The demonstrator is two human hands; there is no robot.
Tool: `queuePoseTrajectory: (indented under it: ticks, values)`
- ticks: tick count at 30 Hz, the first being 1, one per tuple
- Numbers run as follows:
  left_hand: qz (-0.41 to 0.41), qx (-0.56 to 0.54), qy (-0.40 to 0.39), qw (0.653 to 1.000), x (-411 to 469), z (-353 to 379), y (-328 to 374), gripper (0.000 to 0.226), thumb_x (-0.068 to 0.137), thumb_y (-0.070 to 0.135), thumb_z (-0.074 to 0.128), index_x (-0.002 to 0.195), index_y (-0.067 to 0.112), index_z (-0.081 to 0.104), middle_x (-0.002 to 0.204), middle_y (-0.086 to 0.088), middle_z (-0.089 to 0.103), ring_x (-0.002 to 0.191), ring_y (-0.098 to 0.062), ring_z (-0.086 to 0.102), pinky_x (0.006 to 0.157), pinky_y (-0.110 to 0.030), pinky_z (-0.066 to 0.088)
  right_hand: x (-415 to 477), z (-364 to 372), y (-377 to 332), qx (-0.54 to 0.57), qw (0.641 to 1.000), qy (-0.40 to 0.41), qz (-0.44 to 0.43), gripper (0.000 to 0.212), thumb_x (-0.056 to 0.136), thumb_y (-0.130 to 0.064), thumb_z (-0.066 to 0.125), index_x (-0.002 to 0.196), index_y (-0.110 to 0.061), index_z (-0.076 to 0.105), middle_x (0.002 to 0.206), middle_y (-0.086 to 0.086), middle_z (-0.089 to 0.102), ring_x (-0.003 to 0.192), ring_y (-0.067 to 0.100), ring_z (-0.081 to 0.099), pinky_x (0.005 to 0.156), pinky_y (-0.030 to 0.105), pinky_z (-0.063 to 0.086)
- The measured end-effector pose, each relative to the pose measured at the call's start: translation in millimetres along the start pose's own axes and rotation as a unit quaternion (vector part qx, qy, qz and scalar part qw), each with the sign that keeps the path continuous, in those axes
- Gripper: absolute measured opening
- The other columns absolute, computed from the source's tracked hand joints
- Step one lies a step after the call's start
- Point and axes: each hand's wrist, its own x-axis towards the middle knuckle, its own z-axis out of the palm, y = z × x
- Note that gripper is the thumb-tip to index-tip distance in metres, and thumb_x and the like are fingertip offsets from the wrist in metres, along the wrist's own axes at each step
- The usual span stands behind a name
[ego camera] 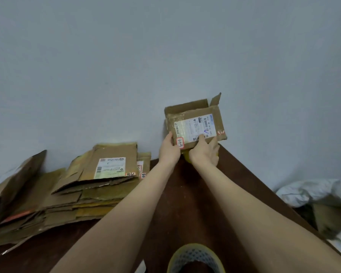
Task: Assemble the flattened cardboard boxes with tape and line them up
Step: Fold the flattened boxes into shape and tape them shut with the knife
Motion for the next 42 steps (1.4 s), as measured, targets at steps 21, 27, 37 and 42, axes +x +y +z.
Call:
queuePoseTrajectory:
  ticks: [21,27,37,42]
  values:
    - [0.090,0.256,0.133,0.953,-54.8,-154.9,-16.4,0.042,0.092,0.007,0.044,0.132,0.015,0.053,0.135,-0.003,0.052,0.125,-0.019,0.047,0.102,-0.029,0.035,-90.0,14.5,-53.6,0.063,0.980,-0.131,-0.137,0.048,0.095,-0.027,0.053,0.139,-0.008,0.048,0.142,0.010,0.050,0.129,0.028,0.047,0.102,0.036,0.040]
    - [-0.110,0.299,0.136,0.938,-56.3,-250.2,-73.6,0.055,0.098,0.033,0.042,0.145,0.007,0.031,0.146,-0.016,0.040,0.132,-0.033,0.041,0.104,-0.041,0.036,-113.6,46.7,-83.6,0.101,0.972,-0.192,-0.093,0.048,0.095,-0.037,0.055,0.124,0.002,0.055,0.121,0.015,0.061,0.108,0.030,0.060,0.091,0.035,0.049]
    - [-0.111,0.105,0.193,0.969,-76.3,-284.1,-79.3,0.081,0.088,0.064,0.046,0.148,0.013,0.026,0.148,-0.009,0.040,0.133,-0.030,0.041,0.107,-0.044,0.035,-128.6,59.0,-110.9,0.405,0.874,-0.267,0.029,0.024,0.086,0.007,0.052,0.093,-0.015,0.058,0.093,0.008,0.068,0.076,0.020,0.067,0.068,0.038,0.058]
    - [-0.027,-0.005,0.233,0.972,-108.1,-307.1,-50.4,0.104,0.059,0.064,0.076,0.140,0.022,0.028,0.137,-0.004,0.047,0.120,-0.024,0.051,0.099,-0.047,0.046,-175.6,32.3,-113.1,0.349,0.884,-0.297,-0.091,0.026,0.086,0.005,0.052,0.095,-0.019,0.052,0.081,0.004,0.066,0.061,0.014,0.060,0.056,0.028,0.047]
